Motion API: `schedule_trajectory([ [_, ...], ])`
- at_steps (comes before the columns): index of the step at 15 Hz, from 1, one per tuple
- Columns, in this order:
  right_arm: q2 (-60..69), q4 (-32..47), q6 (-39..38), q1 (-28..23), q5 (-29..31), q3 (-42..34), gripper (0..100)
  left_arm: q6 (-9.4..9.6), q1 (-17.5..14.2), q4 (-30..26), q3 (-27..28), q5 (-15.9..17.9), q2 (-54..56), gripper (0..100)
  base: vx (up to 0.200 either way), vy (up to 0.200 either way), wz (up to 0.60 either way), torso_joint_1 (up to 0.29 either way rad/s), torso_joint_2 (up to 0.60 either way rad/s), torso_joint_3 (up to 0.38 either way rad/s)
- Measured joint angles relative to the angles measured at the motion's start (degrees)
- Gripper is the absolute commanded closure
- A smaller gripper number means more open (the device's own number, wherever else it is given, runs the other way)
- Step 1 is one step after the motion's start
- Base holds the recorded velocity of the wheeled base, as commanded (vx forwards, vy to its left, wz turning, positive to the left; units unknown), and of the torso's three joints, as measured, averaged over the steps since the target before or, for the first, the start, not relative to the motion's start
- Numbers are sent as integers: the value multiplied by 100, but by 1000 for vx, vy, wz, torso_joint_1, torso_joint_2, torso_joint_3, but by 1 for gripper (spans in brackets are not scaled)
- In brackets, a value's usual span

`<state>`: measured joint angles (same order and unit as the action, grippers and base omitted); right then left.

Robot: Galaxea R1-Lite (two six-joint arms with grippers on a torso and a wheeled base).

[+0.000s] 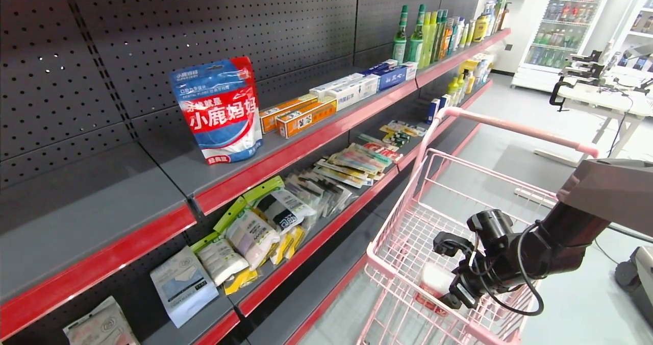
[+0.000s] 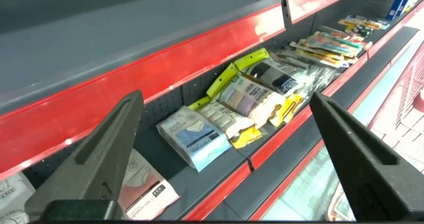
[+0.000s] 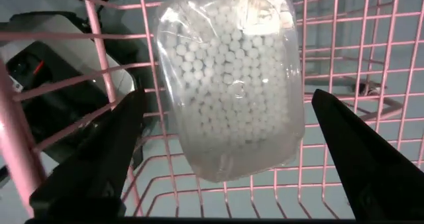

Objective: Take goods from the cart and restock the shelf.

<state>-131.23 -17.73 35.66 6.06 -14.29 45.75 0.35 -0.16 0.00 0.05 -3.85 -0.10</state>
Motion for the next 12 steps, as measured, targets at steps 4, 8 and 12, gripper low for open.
schedule_trajectory([
  [4,-124,0,-57,-30,-213,127,0,0,0,0,0,0,0,0,0,0,0,0,0,0],
  [8,-229,-1,-101,28,-328,182,0,-2,0,0,0,0,0,0,0,0,0,0,0,0],
  [12,-304,-12,28,52,-330,173,0,0,0,0,0,0,0,0,0,0,0,0,0,0],
])
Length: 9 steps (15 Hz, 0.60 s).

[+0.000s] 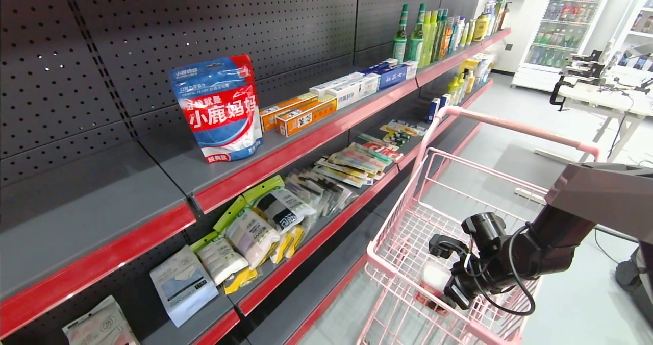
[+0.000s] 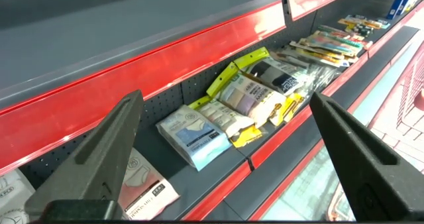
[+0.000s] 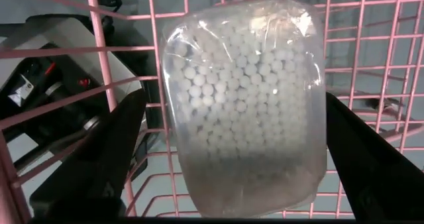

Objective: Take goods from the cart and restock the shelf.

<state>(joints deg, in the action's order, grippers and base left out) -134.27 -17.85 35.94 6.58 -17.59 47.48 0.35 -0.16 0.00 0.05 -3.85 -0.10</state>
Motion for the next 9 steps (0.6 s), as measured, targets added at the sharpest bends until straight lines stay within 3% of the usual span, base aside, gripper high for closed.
schedule_trajectory([
  [6,-29,-55,24,118,71,-52,0,0,2,0,0,0,0,0,0,0,0,0,0,0],
  [7,-35,-62,24,129,68,-68,100,-2,0,0,0,0,0,0,0,0,0,0,0,0],
  [9,-52,-166,-17,140,52,-88,100,0,0,0,0,0,0,0,0,0,0,0,0,0],
])
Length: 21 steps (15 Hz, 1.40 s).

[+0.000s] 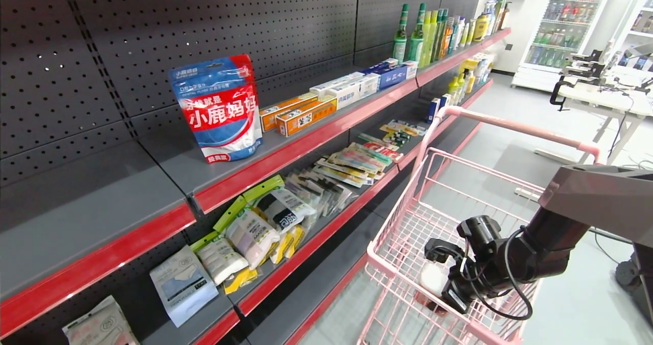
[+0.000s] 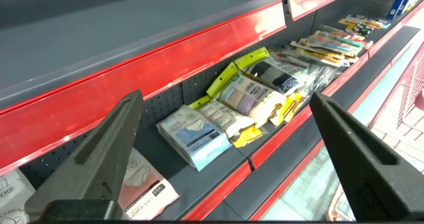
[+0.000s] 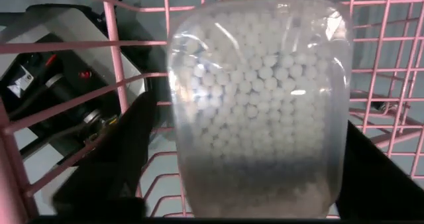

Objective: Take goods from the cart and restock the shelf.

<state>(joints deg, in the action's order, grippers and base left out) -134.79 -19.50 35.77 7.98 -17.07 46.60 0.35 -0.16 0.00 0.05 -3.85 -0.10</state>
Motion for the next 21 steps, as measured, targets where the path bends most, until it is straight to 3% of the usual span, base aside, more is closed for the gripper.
schedule_trajectory([
  [10,354,-145,-897,-187,324,-129,100,-6,0,0,-5,0,0,0,0,0,0,0,0,0],
  [16,1247,-110,-1976,-195,757,-243,100,-11,0,0,0,0,0,0,0,0,0,0,0,0],
  [21,2399,-88,-3931,257,1407,-334,100,-2,0,0,0,6,0,0,0,0,0,0,0,0],
])
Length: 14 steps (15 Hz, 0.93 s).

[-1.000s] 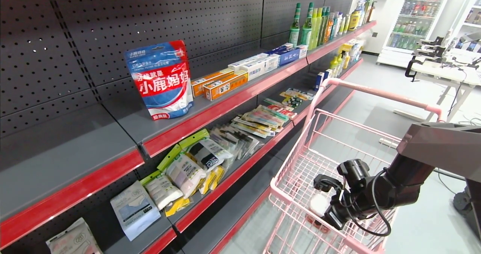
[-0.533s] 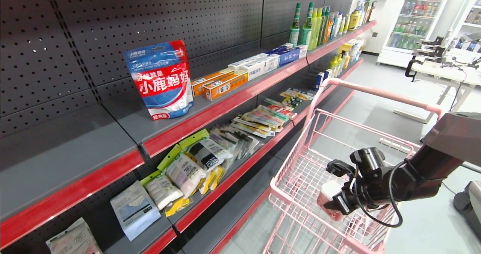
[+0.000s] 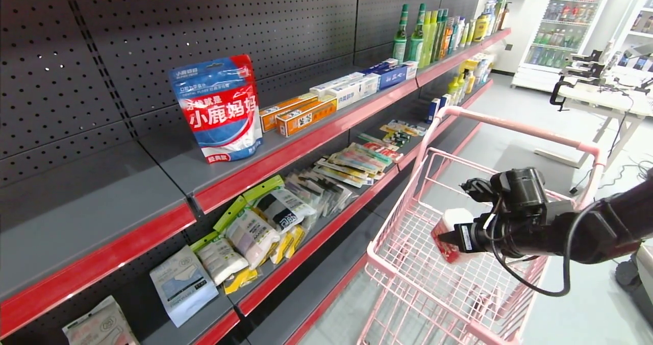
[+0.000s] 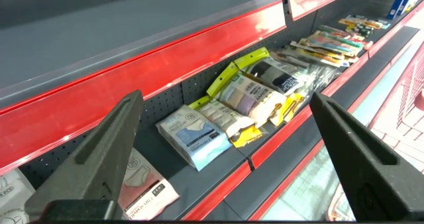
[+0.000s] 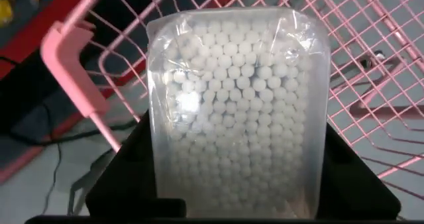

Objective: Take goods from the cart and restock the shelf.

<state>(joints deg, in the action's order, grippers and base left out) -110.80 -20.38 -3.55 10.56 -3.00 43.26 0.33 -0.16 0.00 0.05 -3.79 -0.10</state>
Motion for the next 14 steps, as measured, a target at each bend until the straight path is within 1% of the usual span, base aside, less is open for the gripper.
schedule_trajectory([
  [1,272,13,7,85,232,-115,100,0,0,0,0,0,0,0,0,0,0,0,0,0],
  [4,1209,16,410,278,828,-697,100,0,0,0,-2,2,0,0,0,0,0,0,0,0],
  [7,2119,18,586,416,1230,-1295,100,2,-2,0,-5,2,0,0,0,0,0,0,0,0],
  [9,2795,20,674,460,1397,-1609,100,2,2,0,-5,2,0,0,0,0,0,0,0,0],
  [11,3371,46,722,446,1525,-1874,100,0,0,0,-5,5,0,0,0,0,0,129,-295,-178],
  [14,3977,62,781,355,1602,-2144,100,0,0,0,-5,2,0,0,0,0,0,222,-538,-305],
])
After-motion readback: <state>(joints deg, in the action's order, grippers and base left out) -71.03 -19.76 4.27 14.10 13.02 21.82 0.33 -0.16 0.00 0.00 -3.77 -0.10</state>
